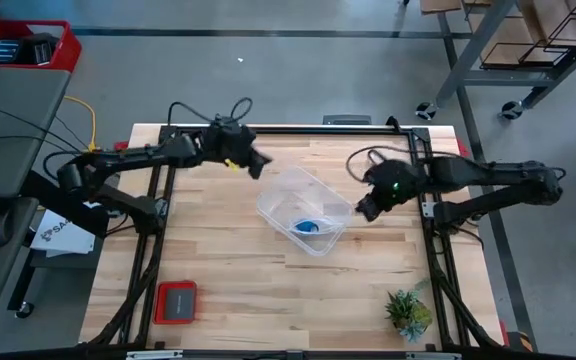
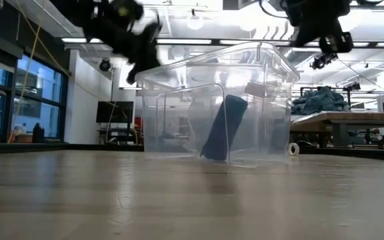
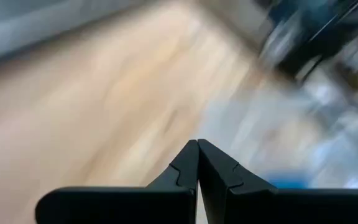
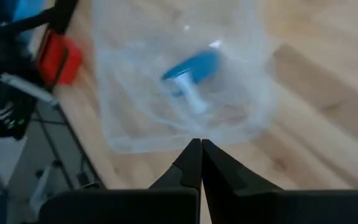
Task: Roll bandage
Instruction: Move the transparent container to the center
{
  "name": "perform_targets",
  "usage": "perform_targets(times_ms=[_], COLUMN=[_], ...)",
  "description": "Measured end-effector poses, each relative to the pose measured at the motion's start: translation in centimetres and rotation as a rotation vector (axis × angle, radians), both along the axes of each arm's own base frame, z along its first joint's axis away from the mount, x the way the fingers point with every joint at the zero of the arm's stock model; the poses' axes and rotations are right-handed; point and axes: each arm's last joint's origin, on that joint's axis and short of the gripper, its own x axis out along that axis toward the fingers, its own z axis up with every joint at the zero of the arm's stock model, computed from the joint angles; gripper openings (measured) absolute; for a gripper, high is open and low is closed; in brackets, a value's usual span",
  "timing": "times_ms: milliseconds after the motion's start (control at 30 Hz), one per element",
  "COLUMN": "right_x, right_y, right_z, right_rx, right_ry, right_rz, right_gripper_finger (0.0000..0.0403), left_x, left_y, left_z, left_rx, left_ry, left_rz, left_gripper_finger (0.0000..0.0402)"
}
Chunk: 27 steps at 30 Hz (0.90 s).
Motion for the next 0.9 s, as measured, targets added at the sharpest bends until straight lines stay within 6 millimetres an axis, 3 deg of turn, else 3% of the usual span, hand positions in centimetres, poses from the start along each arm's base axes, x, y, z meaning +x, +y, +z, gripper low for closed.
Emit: perform_targets(times_ms=[200, 400, 600, 900], right_x=[2.0, 3.8, 4.4, 4.4], right_y=[2.3, 3.9, 3.2, 1.6], right_z=[-2.7, -4.6, -5.4, -5.5], right_rx=[0.024, 0.002, -0.059, -0.140], right_ry=[0.180, 0.240, 0.270, 0.284], right_rz=[0.051, 0.070, 0.019, 0.006], right_gripper_finger=[0.0000, 0.0000, 0.0000, 0.0000], left_x=[-2.1, -0.4, 1.1, 1.9], left_y=[0.0, -1.7, -5.2, -9.8], left_z=[-3.5, -4.1, -4.3, -4.3], left_rx=[-0.159, -0.181, -0.227, -0.287], left_ry=[0.341, 0.324, 0.307, 0.337], left_rz=[-0.054, -0.130, -0.259, -0.339], left_gripper_finger=[0.0000, 0.0000, 0.0000, 0.0000])
